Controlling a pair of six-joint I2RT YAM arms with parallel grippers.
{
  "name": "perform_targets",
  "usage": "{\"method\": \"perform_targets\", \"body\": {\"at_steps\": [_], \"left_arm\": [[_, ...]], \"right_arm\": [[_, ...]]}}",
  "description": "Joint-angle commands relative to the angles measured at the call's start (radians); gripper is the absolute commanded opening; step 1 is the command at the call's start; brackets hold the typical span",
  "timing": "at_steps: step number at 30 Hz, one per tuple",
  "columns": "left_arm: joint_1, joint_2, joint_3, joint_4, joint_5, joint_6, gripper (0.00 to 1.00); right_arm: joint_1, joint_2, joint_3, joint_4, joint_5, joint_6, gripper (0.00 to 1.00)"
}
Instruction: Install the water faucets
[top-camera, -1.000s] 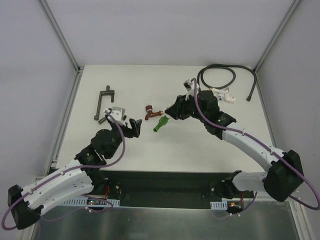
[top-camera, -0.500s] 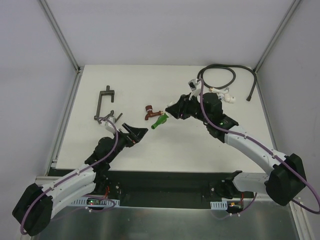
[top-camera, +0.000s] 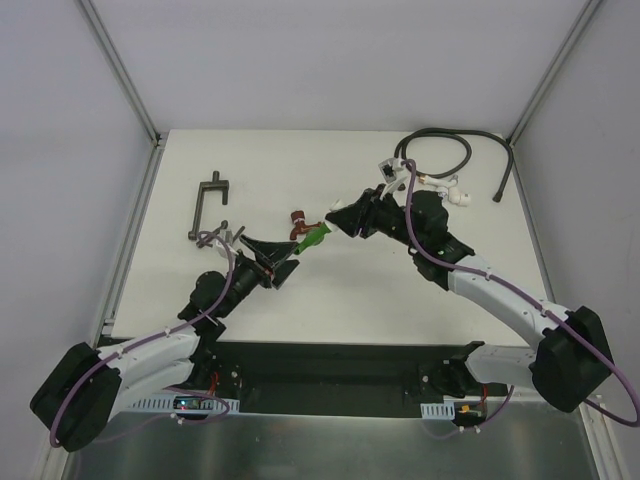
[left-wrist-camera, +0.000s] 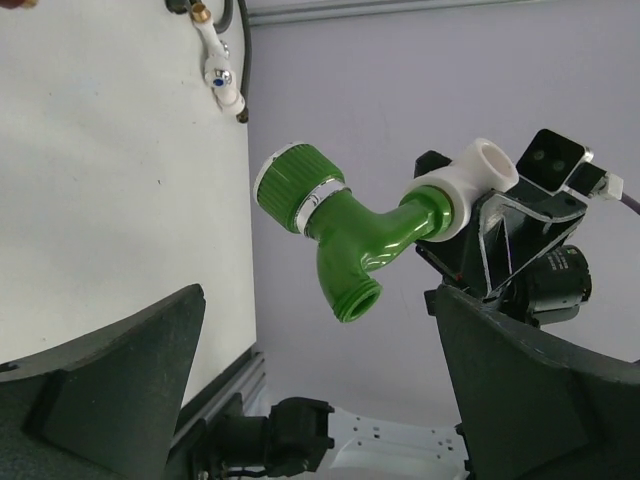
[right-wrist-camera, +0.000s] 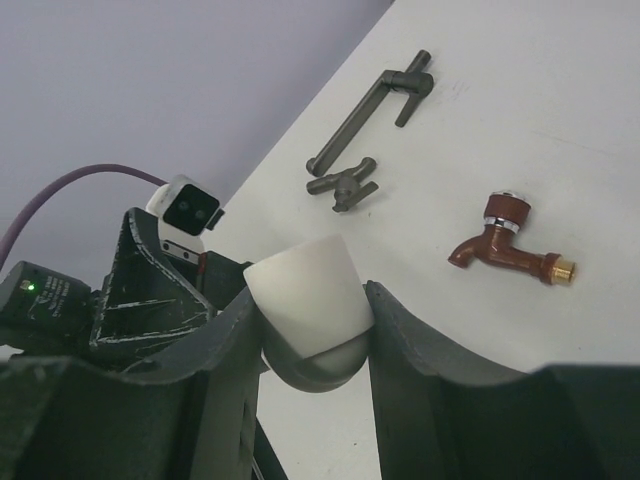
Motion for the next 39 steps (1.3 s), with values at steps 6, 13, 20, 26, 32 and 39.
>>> {"method": "perform_targets", "body": {"at_steps": [6,13,20,26,32,39], "left_arm": [[-0.002,0.156,0.085,0.222,0.102,-0.147,0.96],[-0.004,0.275,0.118,0.369,0.109,-0.211,0.93],[-0.004,0.350,0.117,0.529,0.069,-0.253,0.82],[-0.004,0.332,0.099,0.555,0.005,-0.209,0.69],[-0.004,0.210,0.068,0.480,-0.085,-0.100,0.54],[-0.004,-0.015,0.111,0.230,-0.081,0.176,0.33]], "right_arm": [[-0.002,0.013,0.002,0.206,-0.092,0.047,0.02],[0.007,0.053,0.011,0.260,-0.152,0.067,0.02],[0.013,0.065,0.031,0.257,-0.192,0.065,0.02],[0.015,0.084,0.060,0.227,-0.230,0.057,0.02],[0.013,0.094,0.086,0.185,-0.253,0.036,0.02],[0.015,0.119,0.125,0.103,-0.249,0.036,0.01]]}}
